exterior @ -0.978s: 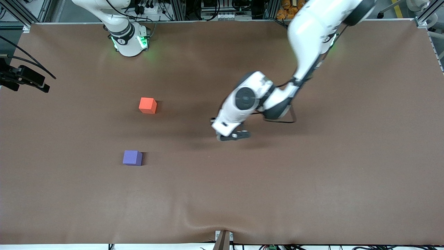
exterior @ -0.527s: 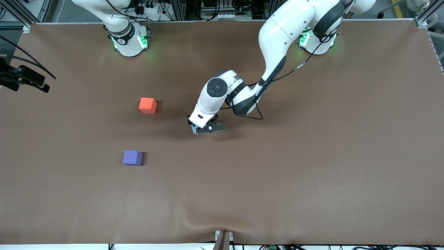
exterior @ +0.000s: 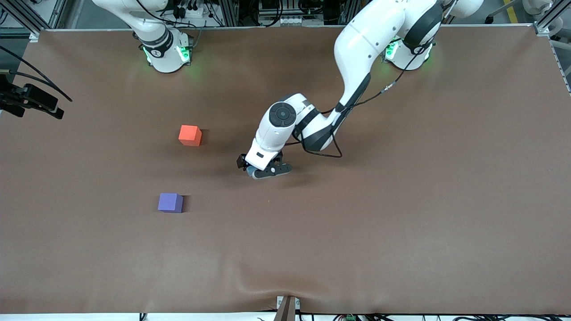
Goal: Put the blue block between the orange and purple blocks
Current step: 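Carry the blue cube with the left gripper toward the right gripper, then grasp the blue cube with the right gripper while the left gripper withdraws, then carry the blue cube with the right gripper between orange and purple cubes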
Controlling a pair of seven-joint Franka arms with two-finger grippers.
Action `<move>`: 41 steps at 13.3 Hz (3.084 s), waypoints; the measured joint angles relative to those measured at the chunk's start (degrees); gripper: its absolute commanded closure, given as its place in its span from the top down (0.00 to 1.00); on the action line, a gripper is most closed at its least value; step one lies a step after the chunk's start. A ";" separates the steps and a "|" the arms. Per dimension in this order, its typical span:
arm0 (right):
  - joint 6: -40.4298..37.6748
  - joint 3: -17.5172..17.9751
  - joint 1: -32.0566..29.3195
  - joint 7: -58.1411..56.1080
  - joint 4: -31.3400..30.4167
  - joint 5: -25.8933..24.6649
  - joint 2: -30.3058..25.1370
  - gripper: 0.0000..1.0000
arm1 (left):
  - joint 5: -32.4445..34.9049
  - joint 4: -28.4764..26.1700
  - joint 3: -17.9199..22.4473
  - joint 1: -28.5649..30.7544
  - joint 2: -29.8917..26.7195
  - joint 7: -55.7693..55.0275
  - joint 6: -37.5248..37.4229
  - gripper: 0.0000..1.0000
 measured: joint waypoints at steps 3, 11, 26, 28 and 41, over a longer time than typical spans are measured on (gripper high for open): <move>0.31 0.29 0.01 -0.86 -0.31 0.16 1.57 1.00 | 0.01 0.95 0.25 3.97 -10.57 2.76 -14.99 1.00; 16.54 1.71 12.33 -1.56 -0.77 8.92 19.80 1.00 | 0.28 -2.57 1.24 23.47 -31.75 20.57 -50.59 1.00; 37.85 1.55 33.88 4.66 -0.83 4.99 39.15 1.00 | 6.80 -4.10 1.01 52.40 -41.65 44.96 -52.68 1.00; 37.73 1.54 35.30 4.69 -2.47 2.96 39.18 1.00 | 6.52 -4.94 0.14 52.47 -42.33 45.18 -52.60 1.00; 39.19 1.25 39.24 8.08 -8.23 -1.52 38.56 0.00 | 4.35 -10.68 -1.12 53.48 -48.63 54.00 -52.42 1.00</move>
